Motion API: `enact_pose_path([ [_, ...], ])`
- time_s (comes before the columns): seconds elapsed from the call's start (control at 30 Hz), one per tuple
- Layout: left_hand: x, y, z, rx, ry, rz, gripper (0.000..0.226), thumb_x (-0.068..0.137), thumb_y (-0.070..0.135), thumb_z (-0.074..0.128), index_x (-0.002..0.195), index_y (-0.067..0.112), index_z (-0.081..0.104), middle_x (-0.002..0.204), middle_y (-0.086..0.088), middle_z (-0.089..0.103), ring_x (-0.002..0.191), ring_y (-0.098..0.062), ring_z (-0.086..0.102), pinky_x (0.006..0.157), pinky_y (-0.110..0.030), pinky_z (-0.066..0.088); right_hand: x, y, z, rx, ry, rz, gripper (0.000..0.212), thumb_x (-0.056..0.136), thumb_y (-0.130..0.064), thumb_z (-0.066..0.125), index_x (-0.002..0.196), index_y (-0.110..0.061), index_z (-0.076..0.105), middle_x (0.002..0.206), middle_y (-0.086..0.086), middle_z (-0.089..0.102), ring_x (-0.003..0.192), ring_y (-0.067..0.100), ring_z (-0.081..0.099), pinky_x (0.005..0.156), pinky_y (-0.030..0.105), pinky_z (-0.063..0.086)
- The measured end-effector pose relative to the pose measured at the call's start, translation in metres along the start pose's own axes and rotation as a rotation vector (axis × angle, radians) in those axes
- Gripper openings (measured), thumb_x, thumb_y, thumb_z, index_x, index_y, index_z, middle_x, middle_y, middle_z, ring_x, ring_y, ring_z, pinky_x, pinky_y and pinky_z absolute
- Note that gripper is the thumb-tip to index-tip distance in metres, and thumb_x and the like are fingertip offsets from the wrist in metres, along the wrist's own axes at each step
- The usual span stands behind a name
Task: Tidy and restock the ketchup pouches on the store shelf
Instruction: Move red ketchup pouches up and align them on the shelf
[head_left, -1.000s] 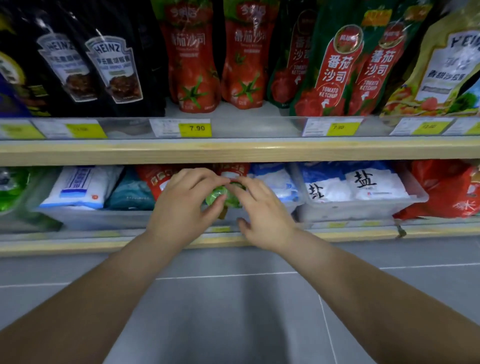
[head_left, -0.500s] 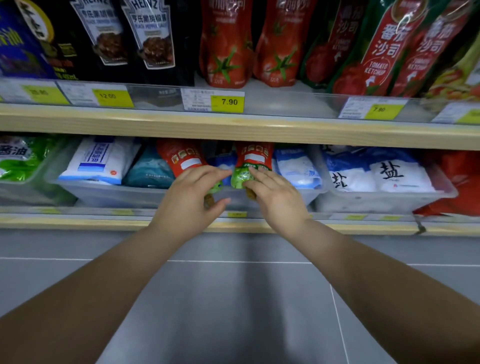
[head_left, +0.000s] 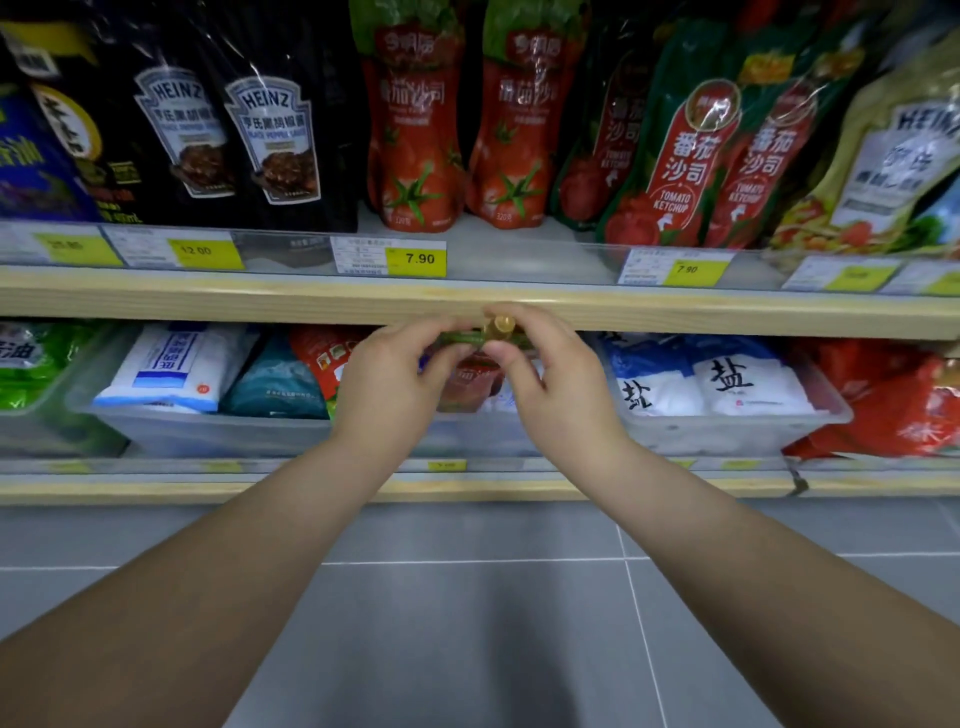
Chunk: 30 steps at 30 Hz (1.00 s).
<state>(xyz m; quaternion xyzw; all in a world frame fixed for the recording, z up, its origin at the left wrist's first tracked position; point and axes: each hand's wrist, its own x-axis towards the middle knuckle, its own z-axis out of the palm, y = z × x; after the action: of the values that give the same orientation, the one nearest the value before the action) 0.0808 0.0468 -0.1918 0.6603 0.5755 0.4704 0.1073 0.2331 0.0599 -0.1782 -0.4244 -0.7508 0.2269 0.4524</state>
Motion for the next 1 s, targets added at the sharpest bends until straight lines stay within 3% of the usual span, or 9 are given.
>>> enact_pose_path([
  [0.07,0.008,0.009,-0.004,-0.032,-0.005,-0.043,0.017,0.085,0.023,0.065,0.101,0.028,0.069,0.09,0.01,0.07,0.082,-0.007,0.062,0.076,-0.023,0.048,0.0,-0.001,-0.006,0.067,0.072,0.048,0.047,0.087,-0.022,0.065,0.131,-0.022,0.05,0.116,-0.003,0.057,0.104,0.013,0.056,0.086,0.016,0.044],
  [0.2,0.029,0.028,-0.012,-0.263,0.002,-0.218,0.009,0.088,0.028,0.063,0.097,0.028,0.065,0.088,0.008,0.071,0.08,-0.008,0.067,0.075,-0.032,0.056,-0.017,0.003,-0.013,0.049,0.048,0.023,0.09,0.078,-0.037,0.073,0.146,-0.039,0.013,0.132,-0.014,0.041,0.118,0.008,0.047,0.093,0.032,0.046],
  [0.27,0.037,0.04,-0.014,-0.42,0.004,-0.252,0.009,0.09,0.028,0.061,0.097,0.028,0.066,0.088,0.008,0.073,0.079,-0.007,0.069,0.07,-0.029,0.057,-0.026,0.001,-0.013,-0.035,-0.012,0.013,0.101,0.072,-0.045,0.074,0.146,-0.046,0.004,0.135,-0.015,0.037,0.121,0.005,0.042,0.092,0.033,0.047],
  [0.33,0.045,0.051,-0.016,-0.511,0.019,-0.243,0.007,0.09,0.027,0.061,0.093,0.031,0.066,0.083,0.013,0.073,0.077,-0.002,0.068,0.065,-0.021,0.055,-0.029,-0.004,-0.011,-0.08,-0.019,0.017,0.104,0.069,-0.051,0.071,0.144,-0.049,0.0,0.139,-0.011,0.036,0.121,0.003,0.039,0.091,0.036,0.045],
  [0.47,0.064,0.072,-0.02,-0.547,0.035,-0.166,0.007,0.091,0.024,0.06,0.091,0.029,0.065,0.089,0.005,0.07,0.081,-0.006,0.066,0.072,-0.027,0.054,-0.024,-0.015,-0.012,-0.124,0.038,0.037,0.113,0.065,-0.049,0.077,0.144,-0.049,-0.004,0.134,-0.007,0.042,0.111,0.001,0.04,0.082,0.033,0.047],
  [0.7,0.078,0.089,-0.039,-0.577,0.11,-0.044,0.018,0.084,0.033,0.067,0.1,0.025,0.065,0.09,0.005,0.072,0.085,-0.008,0.068,0.074,-0.029,0.056,0.016,-0.026,-0.027,-0.064,0.173,-0.048,0.115,0.069,-0.022,0.08,0.142,-0.052,-0.005,0.121,-0.014,0.036,0.107,-0.004,0.04,0.079,0.028,0.046],
  [0.77,0.075,0.082,-0.043,-0.546,0.136,-0.029,0.021,0.082,0.04,0.065,0.101,0.03,0.064,0.089,0.008,0.07,0.085,-0.005,0.065,0.079,-0.03,0.055,0.03,-0.025,-0.033,-0.071,0.212,-0.112,0.116,0.072,-0.014,0.079,0.143,-0.048,-0.005,0.122,-0.011,0.034,0.108,-0.014,0.036,0.082,0.013,0.042],
  [0.83,0.07,0.067,-0.043,-0.461,0.144,-0.039,0.027,0.081,0.044,0.063,0.104,0.031,0.063,0.093,0.012,0.067,0.088,0.0,0.062,0.084,-0.027,0.051,0.045,-0.024,-0.037,-0.088,0.249,-0.181,0.113,0.074,-0.01,0.078,0.146,-0.04,-0.004,0.123,-0.007,0.033,0.112,-0.014,0.033,0.088,0.004,0.034],
  [1.0,0.061,0.021,-0.036,0.092,0.096,-0.055,0.043,0.082,0.052,0.062,0.119,0.03,0.061,0.117,0.006,0.063,0.115,-0.019,0.05,0.102,-0.038,0.037,0.081,-0.019,-0.036,-0.247,0.371,-0.254,0.105,0.074,-0.016,0.079,0.147,-0.014,0.004,0.123,0.014,0.044,0.11,0.027,0.04,0.096,0.027,0.03],
])
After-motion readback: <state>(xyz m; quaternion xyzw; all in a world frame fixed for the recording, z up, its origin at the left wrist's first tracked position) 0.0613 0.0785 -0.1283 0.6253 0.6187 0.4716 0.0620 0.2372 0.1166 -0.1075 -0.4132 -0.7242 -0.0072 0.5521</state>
